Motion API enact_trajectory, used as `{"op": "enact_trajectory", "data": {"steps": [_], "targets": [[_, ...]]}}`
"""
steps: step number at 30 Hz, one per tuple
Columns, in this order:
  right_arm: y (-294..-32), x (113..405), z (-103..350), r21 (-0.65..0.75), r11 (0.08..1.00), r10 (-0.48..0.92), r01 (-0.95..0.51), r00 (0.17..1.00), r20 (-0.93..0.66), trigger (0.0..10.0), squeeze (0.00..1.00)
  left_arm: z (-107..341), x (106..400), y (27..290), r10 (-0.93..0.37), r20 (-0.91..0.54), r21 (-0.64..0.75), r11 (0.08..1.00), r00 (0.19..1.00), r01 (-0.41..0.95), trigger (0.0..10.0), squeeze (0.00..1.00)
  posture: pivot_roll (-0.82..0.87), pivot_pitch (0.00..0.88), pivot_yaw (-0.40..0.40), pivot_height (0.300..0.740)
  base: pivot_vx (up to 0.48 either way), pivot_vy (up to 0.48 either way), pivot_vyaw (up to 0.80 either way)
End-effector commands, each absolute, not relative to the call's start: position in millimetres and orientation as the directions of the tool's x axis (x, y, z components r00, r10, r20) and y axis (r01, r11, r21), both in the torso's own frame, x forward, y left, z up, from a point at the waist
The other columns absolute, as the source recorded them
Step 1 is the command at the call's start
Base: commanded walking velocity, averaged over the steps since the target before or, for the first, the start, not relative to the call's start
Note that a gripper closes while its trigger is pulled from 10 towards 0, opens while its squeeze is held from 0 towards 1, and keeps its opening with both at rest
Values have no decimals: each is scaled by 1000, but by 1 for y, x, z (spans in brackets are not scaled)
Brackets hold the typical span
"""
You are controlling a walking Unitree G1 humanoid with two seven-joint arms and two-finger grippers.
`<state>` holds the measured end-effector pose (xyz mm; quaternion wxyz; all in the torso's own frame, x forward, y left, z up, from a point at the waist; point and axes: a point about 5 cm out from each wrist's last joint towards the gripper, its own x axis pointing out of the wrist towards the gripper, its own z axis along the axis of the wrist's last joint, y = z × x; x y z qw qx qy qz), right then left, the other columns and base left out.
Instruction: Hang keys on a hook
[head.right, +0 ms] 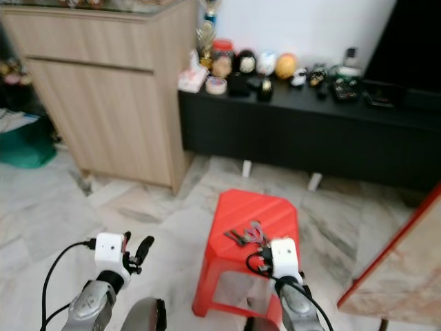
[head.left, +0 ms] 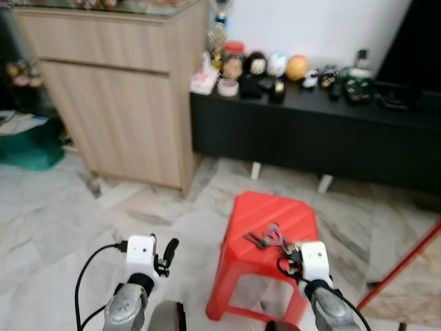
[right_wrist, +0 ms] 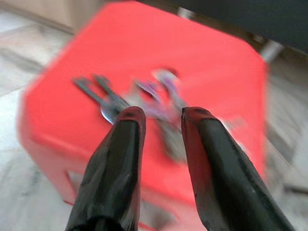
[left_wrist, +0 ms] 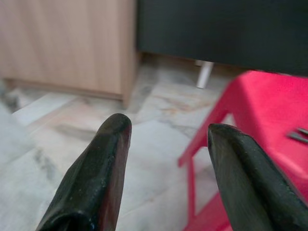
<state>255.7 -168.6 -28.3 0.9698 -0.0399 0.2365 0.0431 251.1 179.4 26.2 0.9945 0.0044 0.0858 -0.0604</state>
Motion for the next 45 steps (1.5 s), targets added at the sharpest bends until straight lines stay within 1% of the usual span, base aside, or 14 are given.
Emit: {"op": "enact_trajectory", "data": {"steps": [1,9,16,17,18,22,26,27,28,29,30,41,43,45], "targets": [[-166,259,-26,-49,993,70,-104,889,-452,10000,0,25,251,181,-112,-184,-2,994,977,114,10000,0,60,0,-70,610,368,0,0],[-169,256,-30,-41,996,53,-83,876,-480,10000,0,24,251,181,-109,-190,5,994,976,112,10000,0,61,0,-69,610,84,0,0],[-183,245,-40,-81,996,-21,-29,829,-559,10000,0,23,250,181,-110,-195,7,994,975,114,10000,0,63,0,-70,610,0,0,0],[-184,243,-42,-77,996,-16,-35,818,-575,10000,231,23,251,181,-111,-196,7,993,974,114,10000,0,63,0,-70,610,0,0,0],[-184,242,-44,-84,996,-15,-43,811,-584,10000,1000,23,251,181,-111,-196,7,993,974,115,10000,0,63,0,-70,610,0,0,0],[-186,240,-45,-101,993,-12,-58,807,-590,10000,1000,22,250,181,-111,-198,8,993,974,115,10000,0,62,0,-70,610,0,0,0],[-187,239,-43,-77,992,42,-103,825,-564,10000,1000,22,250,181,-111,-199,7,993,974,114,10000,0,60,0,-72,610,0,0,0],[-189,238,-43,-71,991,53,-112,825,-562,10000,643,22,249,181,-112,-201,6,993,973,116,10000,0,57,0,-70,610,0,0,0],[-190,237,-44,-79,990,53,-118,823,-565,10000,227,21,249,181,-114,-201,5,993,973,117,10000,0,57,0,-70,610,0,0,0],[-190,237,-44,-85,989,52,-121,821,-568,10000,227,21,249,180,-115,-202,5,993,973,118,10000,0,57,0,-70,610,0,0,0],[-193,236,-44,-96,989,40,-115,819,-573,10000,0,21,249,180,-117,-202,3,993,972,120,10000,0,54,0,-70,610,0,0,0],[-196,247,-38,-126,986,14,-105,820,-573,10000,0,22,250,179,-124,-200,7,992,972,128,10000,0,57,0,-70,610,0,0,0],[-194,250,-36,-104,991,11,-86,822,-569,10000,0,22,250,179,-124,-200,8,992,972,128,10000,0,58,0,-67,610,0,0,0],[-189,260,-30,-33,999,15,-40,836,-548,10000,0,22,250,179,-127,-201,10,991,971,132,10000,0,58,0,-66,610,0,0,0]]}}
